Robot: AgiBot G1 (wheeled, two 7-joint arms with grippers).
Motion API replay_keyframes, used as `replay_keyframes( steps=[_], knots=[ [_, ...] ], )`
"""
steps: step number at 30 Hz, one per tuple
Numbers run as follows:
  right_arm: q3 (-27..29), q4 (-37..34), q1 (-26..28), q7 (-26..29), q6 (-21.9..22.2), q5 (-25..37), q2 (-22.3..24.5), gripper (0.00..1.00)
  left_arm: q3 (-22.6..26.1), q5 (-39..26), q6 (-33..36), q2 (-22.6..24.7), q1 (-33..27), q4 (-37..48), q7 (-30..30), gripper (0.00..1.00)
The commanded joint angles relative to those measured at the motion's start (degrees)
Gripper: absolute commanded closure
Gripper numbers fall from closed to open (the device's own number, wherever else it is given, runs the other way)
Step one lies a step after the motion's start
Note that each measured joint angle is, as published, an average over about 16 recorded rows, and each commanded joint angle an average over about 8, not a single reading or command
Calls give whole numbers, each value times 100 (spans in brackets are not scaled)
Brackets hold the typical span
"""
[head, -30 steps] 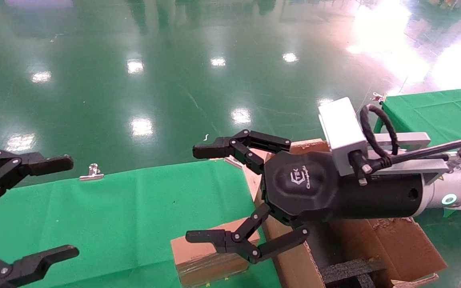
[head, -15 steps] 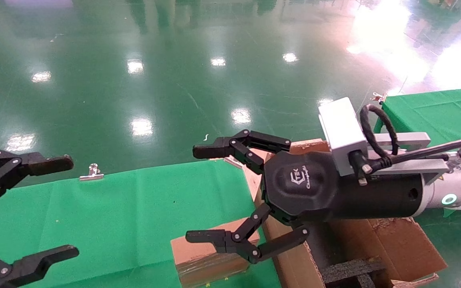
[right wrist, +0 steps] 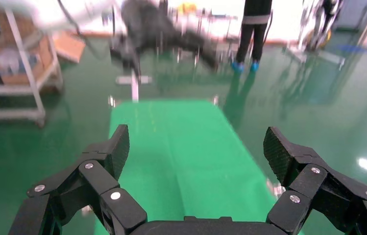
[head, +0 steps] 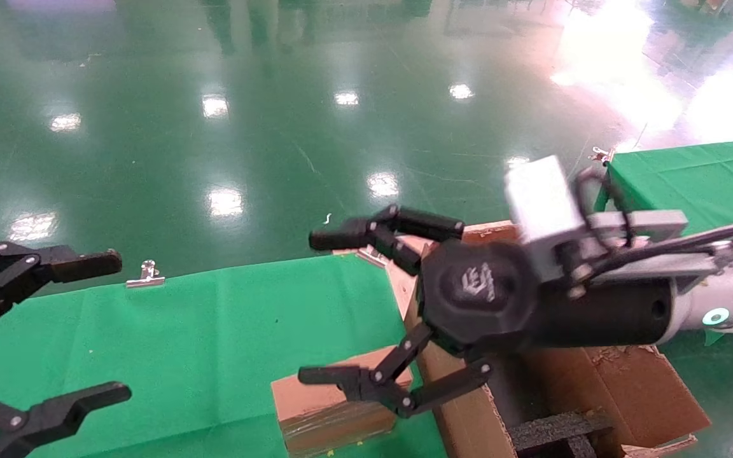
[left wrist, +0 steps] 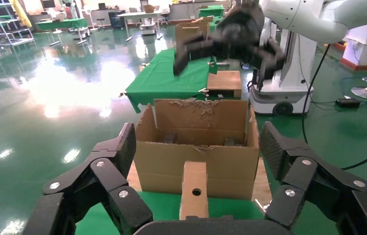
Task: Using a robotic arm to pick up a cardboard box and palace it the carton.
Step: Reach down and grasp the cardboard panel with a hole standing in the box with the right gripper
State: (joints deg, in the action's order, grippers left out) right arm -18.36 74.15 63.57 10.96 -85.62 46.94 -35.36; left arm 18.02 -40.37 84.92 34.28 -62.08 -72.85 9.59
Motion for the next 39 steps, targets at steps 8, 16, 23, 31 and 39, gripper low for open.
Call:
replay_keyframes(
  steps=[8,16,23,31,39],
  knots=[
    [-614,46,560,73,-104,1312,-244,0,2,1,0,0,-1,1,-1,100],
    [-1293,-98,1101,97,-273,2583,-709,0,3,2,0,-1,-1,1,-2,100],
    [-1775,-250,1527,12,-315,3505,-1084,0,4,3,-1,-1,-2,1,-2,100],
    [-2309,-339,2030,-47,-403,4313,-1500,0,6,3,-1,-2,-2,1,-3,100],
    [-2799,-275,2364,-60,-424,4690,-1727,0,7,4,-2,-2,-2,1,-4,27]
  ],
)
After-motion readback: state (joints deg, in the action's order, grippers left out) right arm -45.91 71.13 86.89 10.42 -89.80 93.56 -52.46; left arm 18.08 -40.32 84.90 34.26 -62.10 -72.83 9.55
